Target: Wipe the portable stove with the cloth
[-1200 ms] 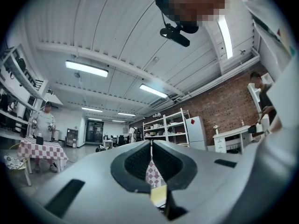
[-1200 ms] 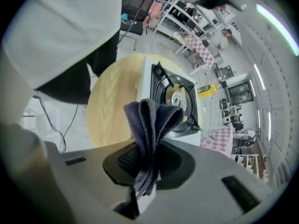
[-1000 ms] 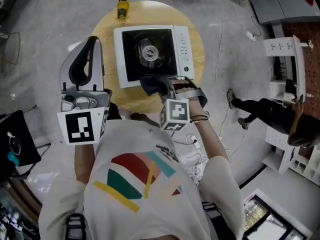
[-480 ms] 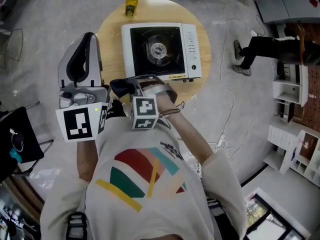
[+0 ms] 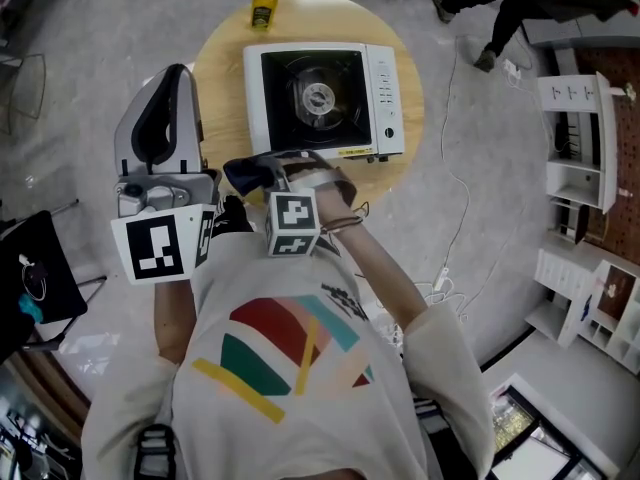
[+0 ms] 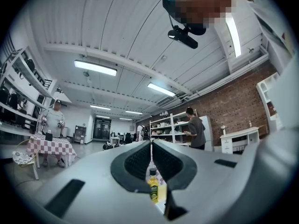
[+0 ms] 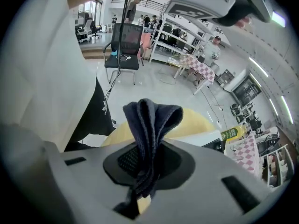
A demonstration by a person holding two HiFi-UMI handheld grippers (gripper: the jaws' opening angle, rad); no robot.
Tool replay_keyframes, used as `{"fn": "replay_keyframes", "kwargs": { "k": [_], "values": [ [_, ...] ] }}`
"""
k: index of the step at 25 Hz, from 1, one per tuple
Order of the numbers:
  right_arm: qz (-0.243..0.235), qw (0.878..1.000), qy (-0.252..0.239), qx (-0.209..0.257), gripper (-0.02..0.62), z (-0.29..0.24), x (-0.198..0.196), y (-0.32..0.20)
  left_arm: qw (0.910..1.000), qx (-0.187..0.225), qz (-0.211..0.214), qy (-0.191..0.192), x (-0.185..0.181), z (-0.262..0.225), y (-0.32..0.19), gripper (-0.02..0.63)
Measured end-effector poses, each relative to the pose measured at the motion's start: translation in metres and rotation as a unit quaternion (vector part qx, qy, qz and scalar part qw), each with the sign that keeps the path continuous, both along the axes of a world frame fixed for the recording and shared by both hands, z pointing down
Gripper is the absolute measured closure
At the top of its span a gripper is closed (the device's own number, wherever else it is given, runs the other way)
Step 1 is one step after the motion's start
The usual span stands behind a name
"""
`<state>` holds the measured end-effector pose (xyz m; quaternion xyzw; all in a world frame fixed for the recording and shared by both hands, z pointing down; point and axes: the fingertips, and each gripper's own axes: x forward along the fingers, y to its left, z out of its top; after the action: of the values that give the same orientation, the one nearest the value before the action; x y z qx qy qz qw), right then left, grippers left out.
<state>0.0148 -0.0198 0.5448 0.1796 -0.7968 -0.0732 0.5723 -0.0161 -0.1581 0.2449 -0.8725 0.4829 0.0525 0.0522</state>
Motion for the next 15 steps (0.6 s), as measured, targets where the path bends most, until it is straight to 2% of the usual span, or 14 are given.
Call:
{"fn": "replay_keyframes", "kwargs": {
  "k": [6, 15],
  "values": [
    [0.024, 1.000, 0.008, -0.007, 0.561, 0.006, 0.033, 0.007, 1.0000, -0.001, 0.007, -0.002, 0.009, 0.005, 0.002, 0.597],
    [0.045, 0.997, 0.061, -0.009, 0.561, 0.012, 0.112, 0.019, 0.9999, 0.004, 0.012, -0.004, 0.021, 0.002, 0.004, 0.597]
  ]
}}
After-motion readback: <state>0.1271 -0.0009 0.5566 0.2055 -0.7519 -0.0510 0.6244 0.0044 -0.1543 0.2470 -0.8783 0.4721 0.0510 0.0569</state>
